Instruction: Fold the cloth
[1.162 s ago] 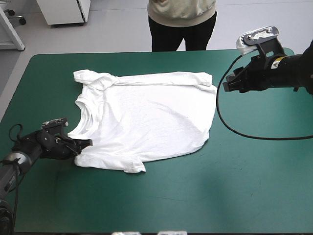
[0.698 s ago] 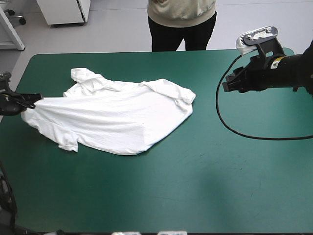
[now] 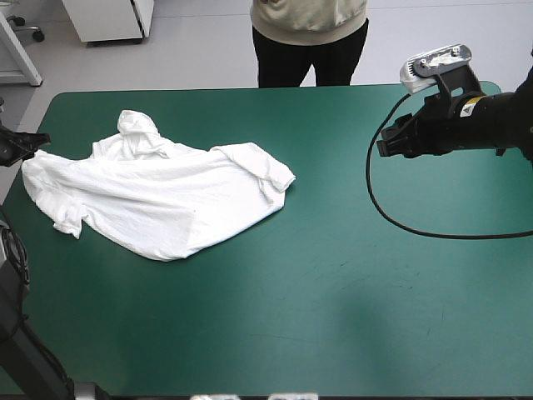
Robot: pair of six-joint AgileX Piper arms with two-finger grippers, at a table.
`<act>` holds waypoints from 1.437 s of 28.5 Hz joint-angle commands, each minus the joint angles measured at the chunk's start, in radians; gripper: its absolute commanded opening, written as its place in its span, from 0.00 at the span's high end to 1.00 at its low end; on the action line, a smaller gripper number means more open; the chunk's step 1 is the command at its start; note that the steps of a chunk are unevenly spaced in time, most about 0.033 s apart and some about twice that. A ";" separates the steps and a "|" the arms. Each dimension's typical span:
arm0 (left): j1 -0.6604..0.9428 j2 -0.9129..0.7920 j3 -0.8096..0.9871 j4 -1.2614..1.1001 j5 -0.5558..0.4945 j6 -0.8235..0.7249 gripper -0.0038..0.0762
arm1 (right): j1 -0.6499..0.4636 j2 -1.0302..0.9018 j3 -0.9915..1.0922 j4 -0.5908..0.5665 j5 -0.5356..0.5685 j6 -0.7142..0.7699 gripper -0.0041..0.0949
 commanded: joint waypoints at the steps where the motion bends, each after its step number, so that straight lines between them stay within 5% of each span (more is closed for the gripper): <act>1: 0.002 -0.071 -0.036 -0.097 0.055 0.019 0.32 | -0.007 -0.049 -0.020 0.009 -0.010 -0.011 0.53; 9: -0.154 -0.272 -0.032 -0.310 0.277 0.145 0.34 | -0.007 -0.154 -0.020 -0.073 -0.004 -0.004 0.53; 18: -0.419 -0.522 0.169 -0.298 0.339 0.126 0.34 | -0.007 -0.171 -0.020 -0.084 -0.002 0.004 0.53; 26: -0.571 -0.749 0.643 -0.254 0.165 0.168 0.34 | -0.007 -0.167 -0.020 -0.068 -0.021 0.004 0.53; 32: -0.693 -0.768 0.895 -0.183 0.015 0.233 0.34 | -0.007 -0.145 -0.020 -0.049 -0.026 0.004 0.53; 35: -0.721 -0.750 0.970 -0.150 -0.104 0.215 0.34 | -0.007 -0.136 -0.020 -0.036 -0.026 0.004 0.53; 41: -0.721 -0.641 0.994 -0.134 -0.160 0.206 0.34 | -0.007 -0.109 -0.020 0.000 -0.026 0.003 0.53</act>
